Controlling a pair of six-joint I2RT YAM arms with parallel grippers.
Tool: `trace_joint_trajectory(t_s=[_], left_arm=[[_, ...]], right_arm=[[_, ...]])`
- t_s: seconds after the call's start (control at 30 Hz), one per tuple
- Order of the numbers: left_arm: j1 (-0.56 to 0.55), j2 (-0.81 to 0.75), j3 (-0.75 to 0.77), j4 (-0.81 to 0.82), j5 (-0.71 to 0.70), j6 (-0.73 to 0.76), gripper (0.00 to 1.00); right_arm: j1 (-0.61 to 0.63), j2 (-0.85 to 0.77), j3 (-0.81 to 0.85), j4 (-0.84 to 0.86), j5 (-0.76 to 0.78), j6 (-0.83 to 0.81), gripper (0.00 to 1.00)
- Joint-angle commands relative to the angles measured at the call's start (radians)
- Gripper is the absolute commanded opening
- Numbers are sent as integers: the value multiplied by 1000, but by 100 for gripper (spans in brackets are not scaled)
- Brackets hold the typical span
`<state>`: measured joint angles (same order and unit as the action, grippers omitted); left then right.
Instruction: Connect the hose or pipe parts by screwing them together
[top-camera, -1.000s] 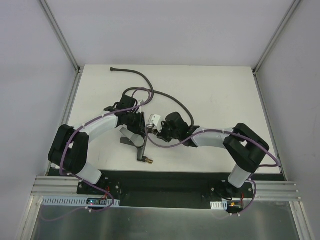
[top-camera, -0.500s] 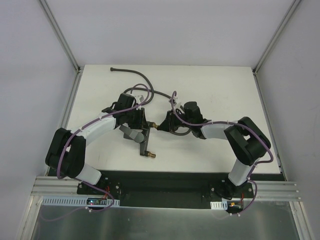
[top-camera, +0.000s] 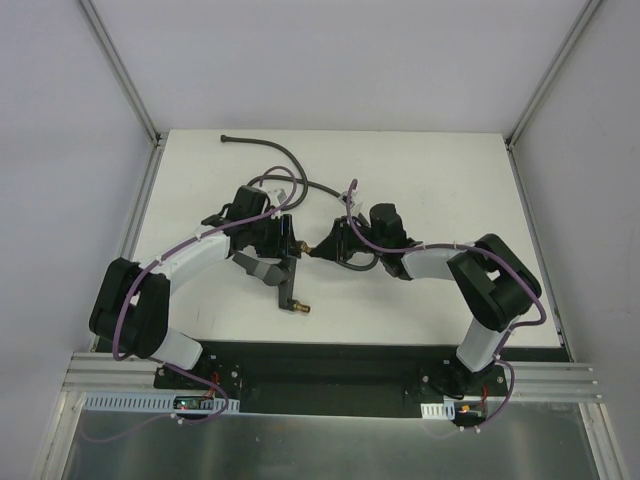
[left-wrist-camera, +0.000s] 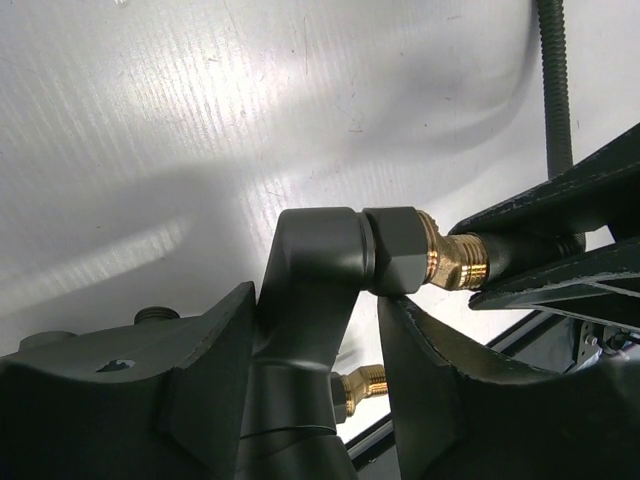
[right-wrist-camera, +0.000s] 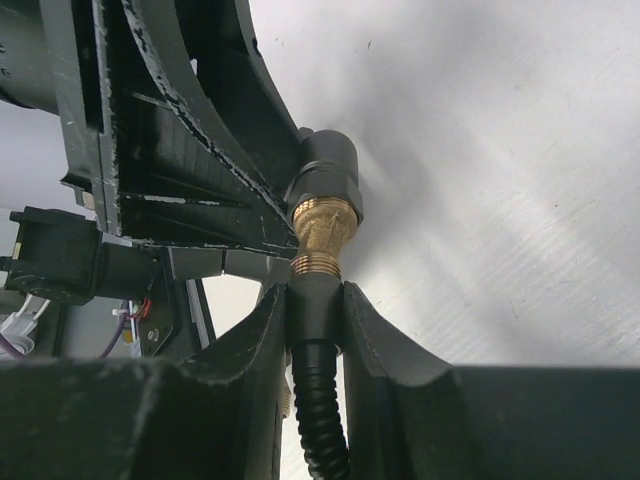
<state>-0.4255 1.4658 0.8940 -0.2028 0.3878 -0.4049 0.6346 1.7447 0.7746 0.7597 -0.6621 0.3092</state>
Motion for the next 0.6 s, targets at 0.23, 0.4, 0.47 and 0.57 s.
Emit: trace_joint_trajectory(t_s=[0.23,0.4,0.47,0.57], left_arm=[[-2,62,14,-9,36,31,21],[-1,77,31,-10,71,37,0],[-2,82,37,-15,82,40,0],[-1,97,59,-61,68,41,0]], right_arm=[[0,-39,31,144,-33,54,7],[-1,-77,12,99,-24,-42,38],[-1,-141,-6,21,30,-167,62],[2,-252,-6,-140,102,-391,71]])
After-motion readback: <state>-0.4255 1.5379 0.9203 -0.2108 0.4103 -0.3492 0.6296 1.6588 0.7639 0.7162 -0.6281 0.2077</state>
